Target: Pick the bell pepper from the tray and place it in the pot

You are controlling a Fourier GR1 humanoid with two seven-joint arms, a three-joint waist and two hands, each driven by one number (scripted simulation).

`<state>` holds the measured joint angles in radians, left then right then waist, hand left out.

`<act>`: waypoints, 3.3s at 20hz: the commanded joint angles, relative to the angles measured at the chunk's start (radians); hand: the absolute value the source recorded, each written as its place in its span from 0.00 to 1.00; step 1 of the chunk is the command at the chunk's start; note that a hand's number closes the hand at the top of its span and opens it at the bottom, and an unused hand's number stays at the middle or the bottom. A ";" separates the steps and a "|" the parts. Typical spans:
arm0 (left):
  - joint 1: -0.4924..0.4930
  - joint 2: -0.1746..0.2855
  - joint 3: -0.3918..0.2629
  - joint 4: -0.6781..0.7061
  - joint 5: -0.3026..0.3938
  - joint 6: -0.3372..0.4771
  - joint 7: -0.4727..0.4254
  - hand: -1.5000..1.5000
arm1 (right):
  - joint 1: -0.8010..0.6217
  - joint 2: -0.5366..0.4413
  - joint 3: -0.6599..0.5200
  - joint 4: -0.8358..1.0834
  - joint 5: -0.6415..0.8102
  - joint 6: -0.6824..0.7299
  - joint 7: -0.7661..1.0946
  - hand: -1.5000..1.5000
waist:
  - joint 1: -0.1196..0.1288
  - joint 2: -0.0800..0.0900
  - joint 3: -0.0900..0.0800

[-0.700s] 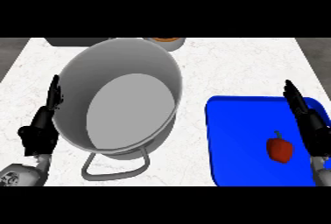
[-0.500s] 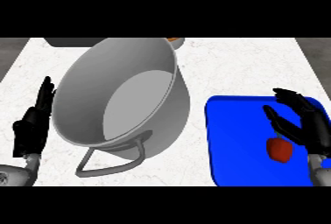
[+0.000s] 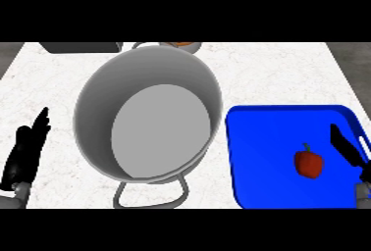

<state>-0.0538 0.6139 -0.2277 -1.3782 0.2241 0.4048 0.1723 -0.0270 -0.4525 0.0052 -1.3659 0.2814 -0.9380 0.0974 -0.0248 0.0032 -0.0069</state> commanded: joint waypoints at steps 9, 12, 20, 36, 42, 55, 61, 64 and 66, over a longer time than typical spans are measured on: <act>-0.026 0.013 0.003 -0.004 -0.011 0.011 0.101 0.50 | 0.119 0.106 0.046 -0.011 0.526 0.046 0.487 0.00 | 0.002 -0.006 -0.010; -0.036 0.008 -0.010 0.002 -0.010 -0.008 0.112 0.50 | 0.096 0.089 0.057 -0.038 0.593 0.208 0.638 0.00 | 0.008 -0.003 -0.010; -0.067 0.020 -0.002 0.010 -0.001 -0.035 0.137 0.50 | -0.001 0.146 0.178 -0.181 0.610 0.683 1.043 0.00 | 0.027 -0.007 -0.006; -0.060 0.009 0.003 -0.047 -0.026 -0.038 0.199 0.50 | -0.078 0.291 0.117 -0.384 0.707 1.058 1.369 0.00 | 0.025 -0.006 0.006; -0.051 -0.015 0.030 -0.015 -0.040 -0.043 0.147 0.50 | -0.057 0.340 0.068 -0.387 0.733 1.086 1.327 0.00 | 0.025 -0.005 0.006; -0.023 -0.023 0.058 -0.075 -0.084 -0.075 0.190 0.50 | -0.109 0.390 -0.090 -0.259 0.806 1.141 1.209 0.00 | 0.031 -0.004 0.007; -0.011 -0.076 0.066 -0.036 -0.116 -0.082 0.152 0.50 | -0.099 0.444 -0.129 -0.245 0.824 1.121 1.170 0.00 | 0.027 -0.004 0.007; -0.043 -0.075 0.109 0.005 -0.108 -0.105 0.150 0.50 | -0.146 0.447 -0.168 -0.106 0.833 1.048 1.110 0.00 | 0.030 -0.002 0.007; -0.094 -0.108 0.084 0.018 -0.139 -0.096 0.183 0.50 | -0.092 0.452 -0.157 -0.148 0.815 1.033 1.108 0.00 | 0.023 -0.002 0.007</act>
<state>-0.1191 0.5324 -0.1454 -1.3806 0.1080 0.3151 0.3433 -0.1262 -0.0070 -0.1436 -1.5591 1.0978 0.1262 1.1144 0.0013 -0.0023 -0.0020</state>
